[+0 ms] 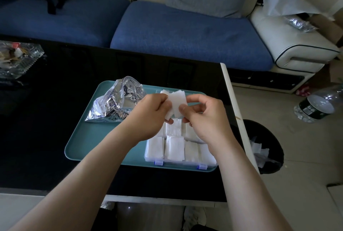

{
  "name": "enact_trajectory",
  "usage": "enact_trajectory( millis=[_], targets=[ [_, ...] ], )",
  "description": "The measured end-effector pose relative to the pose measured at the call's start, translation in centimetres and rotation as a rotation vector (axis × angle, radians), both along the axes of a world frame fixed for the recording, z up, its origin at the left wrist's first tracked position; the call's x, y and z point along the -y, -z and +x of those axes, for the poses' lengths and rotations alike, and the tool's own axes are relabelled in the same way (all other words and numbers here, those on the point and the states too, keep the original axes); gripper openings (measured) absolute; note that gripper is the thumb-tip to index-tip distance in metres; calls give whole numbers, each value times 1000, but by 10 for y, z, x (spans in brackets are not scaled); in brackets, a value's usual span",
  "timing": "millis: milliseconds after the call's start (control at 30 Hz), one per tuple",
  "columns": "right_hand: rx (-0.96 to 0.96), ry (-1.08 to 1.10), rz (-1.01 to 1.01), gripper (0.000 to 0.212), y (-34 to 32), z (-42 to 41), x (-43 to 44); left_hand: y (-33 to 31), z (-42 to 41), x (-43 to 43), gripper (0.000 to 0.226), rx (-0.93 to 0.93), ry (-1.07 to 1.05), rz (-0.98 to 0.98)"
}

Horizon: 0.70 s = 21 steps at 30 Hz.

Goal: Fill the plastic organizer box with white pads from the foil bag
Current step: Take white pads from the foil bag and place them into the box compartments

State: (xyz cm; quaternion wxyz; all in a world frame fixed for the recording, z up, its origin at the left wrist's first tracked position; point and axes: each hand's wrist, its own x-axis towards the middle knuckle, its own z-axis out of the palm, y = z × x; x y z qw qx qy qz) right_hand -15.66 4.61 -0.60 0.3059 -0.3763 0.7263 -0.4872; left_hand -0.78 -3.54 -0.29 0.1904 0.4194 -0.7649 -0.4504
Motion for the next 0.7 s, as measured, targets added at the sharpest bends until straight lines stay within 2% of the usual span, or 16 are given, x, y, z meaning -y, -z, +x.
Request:
enact_trajectory(
  millis=[167, 300, 400, 567, 700],
  targets=[
    [-108, -28, -119, 19, 1, 1, 0, -1, 0, 0, 34, 25, 26, 5],
    [-158, 38, -163, 15, 1, -1, 0, -1, 1, -1, 33, 74, 22, 25],
    [-178, 29, -151, 18, -3, -2, 0, -3, 2, -1, 34, 98, 4, 40],
    [-153, -113, -100, 25, -6, 5, 1, -5, 2, -2, 36, 42, 11, 110],
    [-270, -96, -95, 28, -1, 7, 3, -9, 1, -5, 36, -4, 17, 137]
  ],
)
